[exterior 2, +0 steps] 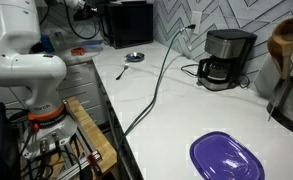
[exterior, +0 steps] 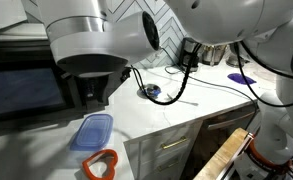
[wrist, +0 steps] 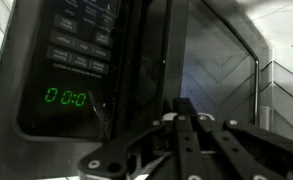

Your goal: Close the microwave door

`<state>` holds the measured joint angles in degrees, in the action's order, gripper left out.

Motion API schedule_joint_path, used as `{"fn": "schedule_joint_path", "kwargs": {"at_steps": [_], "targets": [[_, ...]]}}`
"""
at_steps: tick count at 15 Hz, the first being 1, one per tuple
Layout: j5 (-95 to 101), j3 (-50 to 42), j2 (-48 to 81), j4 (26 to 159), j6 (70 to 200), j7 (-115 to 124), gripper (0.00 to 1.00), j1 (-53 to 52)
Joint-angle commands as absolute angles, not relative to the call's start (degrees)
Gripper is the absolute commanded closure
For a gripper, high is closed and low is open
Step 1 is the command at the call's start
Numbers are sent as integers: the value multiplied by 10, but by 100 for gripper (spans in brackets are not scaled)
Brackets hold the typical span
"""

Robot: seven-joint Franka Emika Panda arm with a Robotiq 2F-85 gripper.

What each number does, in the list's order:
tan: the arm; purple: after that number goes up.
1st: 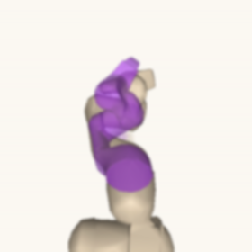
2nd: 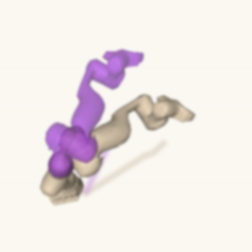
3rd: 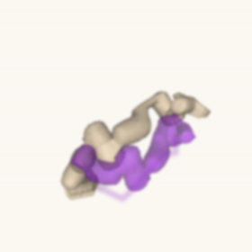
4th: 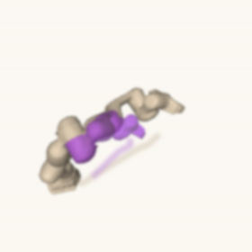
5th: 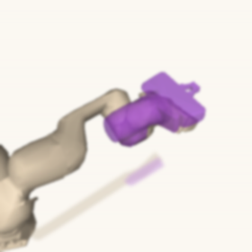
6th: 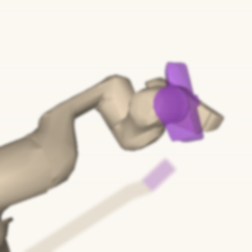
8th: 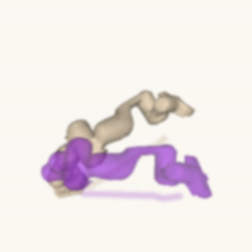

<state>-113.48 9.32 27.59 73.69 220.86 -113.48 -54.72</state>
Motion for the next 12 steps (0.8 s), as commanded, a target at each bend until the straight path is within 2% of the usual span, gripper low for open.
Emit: {"fn": "schedule_joint_path", "kwargs": {"at_steps": [1, 12], "targets": [[-1118, 79, 297, 715, 2238, -1121, 100, -554], [-1099, 55, 301, 717, 2234, -1122, 100, -544]]}}
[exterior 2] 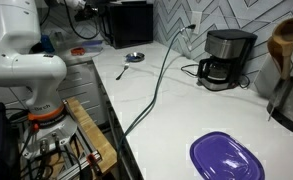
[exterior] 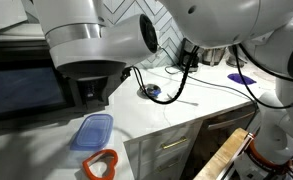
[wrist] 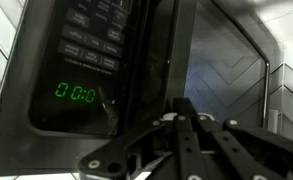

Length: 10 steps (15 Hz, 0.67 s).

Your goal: Close the microwave door

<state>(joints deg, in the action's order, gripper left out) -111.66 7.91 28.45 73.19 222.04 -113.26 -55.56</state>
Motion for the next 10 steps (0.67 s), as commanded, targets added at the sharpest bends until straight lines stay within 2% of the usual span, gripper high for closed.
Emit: {"fn": "schedule_joint_path", "kwargs": {"at_steps": [1, 4, 10], "targets": [[-1099, 52, 302, 716, 2233, -1124, 100, -542], [-1110, 55, 303, 711, 2233, -1137, 100, -536], [-1270, 136, 249, 723, 2249, -1257, 100, -488]]}}
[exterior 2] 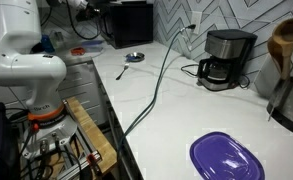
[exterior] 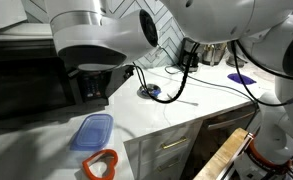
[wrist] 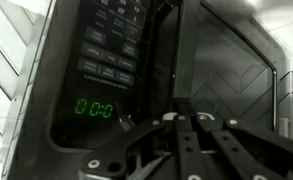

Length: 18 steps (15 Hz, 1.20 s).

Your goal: Close the microwave door

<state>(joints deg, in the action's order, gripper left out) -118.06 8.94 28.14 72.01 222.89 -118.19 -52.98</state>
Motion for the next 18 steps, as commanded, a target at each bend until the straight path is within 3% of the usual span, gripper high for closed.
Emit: {"fn": "schedule_joint_path", "kwargs": {"at_steps": [1, 7, 10, 11, 12, 18], "targets": [[-1303, 151, 239, 723, 2259, -1279, 100, -474], [-1476, 201, 158, 734, 2367, -1383, 100, -395], [-1441, 339, 137, 748, 2448, -1370, 100, -283], [-1439, 386, 109, 820, 2416, -1351, 74, -232], [-1439, 428, 115, 810, 2422, -1357, 73, -199], [-1437, 685, 119, 863, 2418, -1383, 29, 39]]}}
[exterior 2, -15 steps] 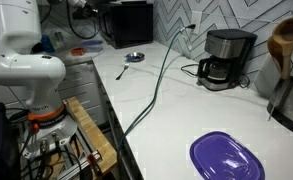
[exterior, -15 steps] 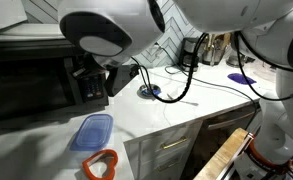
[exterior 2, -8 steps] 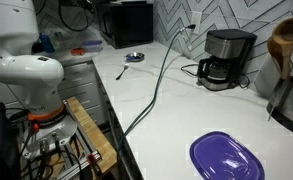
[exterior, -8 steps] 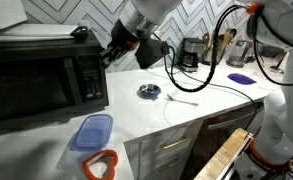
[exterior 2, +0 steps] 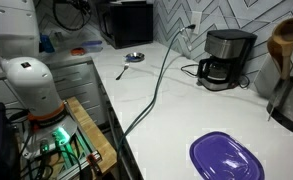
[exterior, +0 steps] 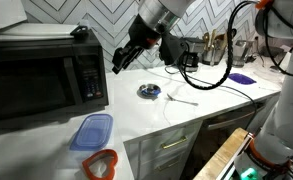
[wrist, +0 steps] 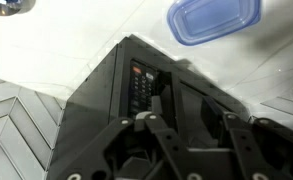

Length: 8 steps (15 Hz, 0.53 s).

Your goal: Close the microwave door

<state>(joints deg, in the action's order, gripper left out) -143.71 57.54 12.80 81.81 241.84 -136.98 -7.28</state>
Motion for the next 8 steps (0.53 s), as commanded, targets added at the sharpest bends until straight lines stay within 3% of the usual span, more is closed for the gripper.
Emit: {"fn": "schedule_joint_path", "kwargs": {"at_steps": [1, 4, 8], "targets": [[-1437, 727, 127, 869, 2418, -1392, 22, 79], [-1437, 853, 159, 880, 2424, -1432, 0, 193], [-1437, 1015, 208, 948, 2424, -1454, 0, 347]]}}
